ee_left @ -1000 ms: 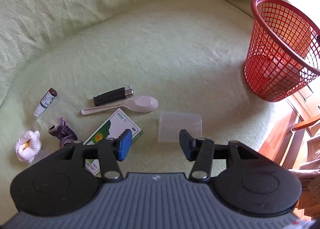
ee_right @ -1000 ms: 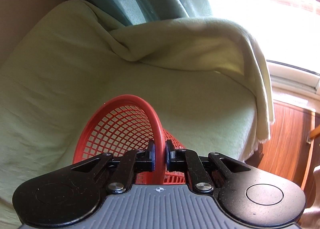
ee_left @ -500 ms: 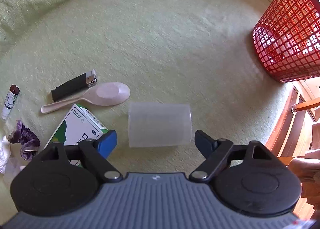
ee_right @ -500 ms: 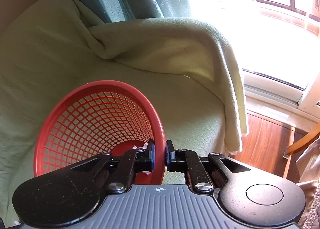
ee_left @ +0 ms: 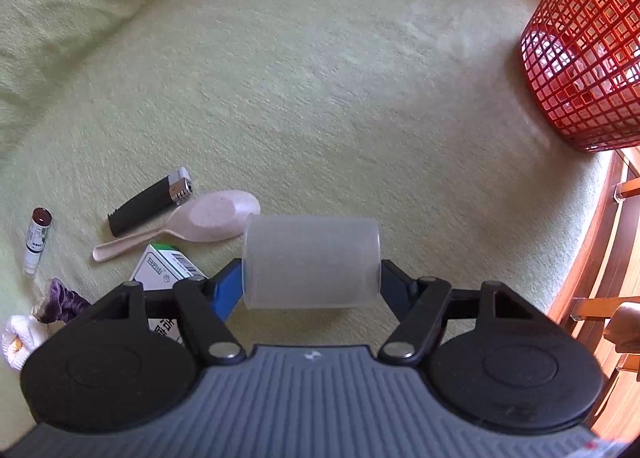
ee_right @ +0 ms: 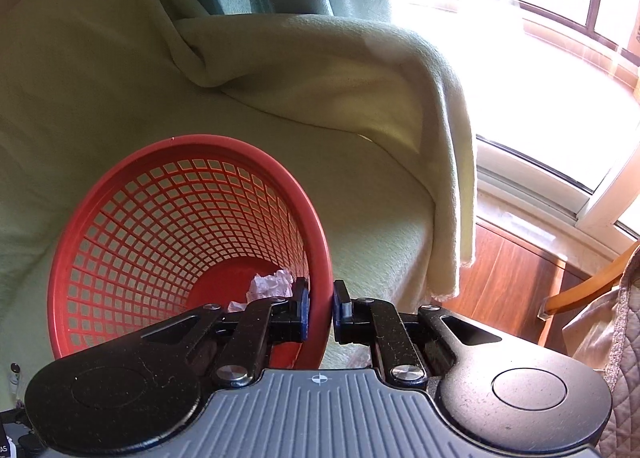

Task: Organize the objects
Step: 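Grasp the clear plastic cup with the left tool and lift it, then drop the plastic cup into the wastebasket by opening the left tool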

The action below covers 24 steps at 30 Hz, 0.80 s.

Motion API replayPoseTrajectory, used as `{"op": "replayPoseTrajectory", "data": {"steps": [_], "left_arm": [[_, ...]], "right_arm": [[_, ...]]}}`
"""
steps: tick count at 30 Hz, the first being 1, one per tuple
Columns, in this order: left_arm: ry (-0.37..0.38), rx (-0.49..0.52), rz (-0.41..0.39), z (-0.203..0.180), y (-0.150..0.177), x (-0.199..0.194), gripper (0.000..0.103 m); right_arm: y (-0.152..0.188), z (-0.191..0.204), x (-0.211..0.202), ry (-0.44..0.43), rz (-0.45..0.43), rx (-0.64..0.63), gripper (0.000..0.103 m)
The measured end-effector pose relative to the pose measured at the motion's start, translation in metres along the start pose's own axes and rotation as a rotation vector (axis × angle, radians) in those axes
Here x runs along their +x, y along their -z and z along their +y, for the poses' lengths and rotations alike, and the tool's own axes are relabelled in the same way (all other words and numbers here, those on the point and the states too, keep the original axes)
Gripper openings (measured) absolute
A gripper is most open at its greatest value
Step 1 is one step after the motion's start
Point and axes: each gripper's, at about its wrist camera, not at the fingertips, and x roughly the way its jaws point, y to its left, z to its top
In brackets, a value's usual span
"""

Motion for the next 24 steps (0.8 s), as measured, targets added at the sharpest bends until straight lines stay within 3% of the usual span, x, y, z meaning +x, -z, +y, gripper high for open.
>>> {"op": "replayPoseTrajectory", "data": {"steps": [13, 24], "left_arm": [[0.032, -0.068, -0.207, 0.006, -0.021, -0.084, 0.068], [0.168, -0.001, -0.371, -0.031, -0.066, -0.152, 0.068]], "right_arm": [[-0.004, 0.015, -0.002, 0.059, 0.064, -0.048, 0.009], [-0.008, 0.026, -0.005, 0.067, 0.053, -0.064, 0.009]]}}
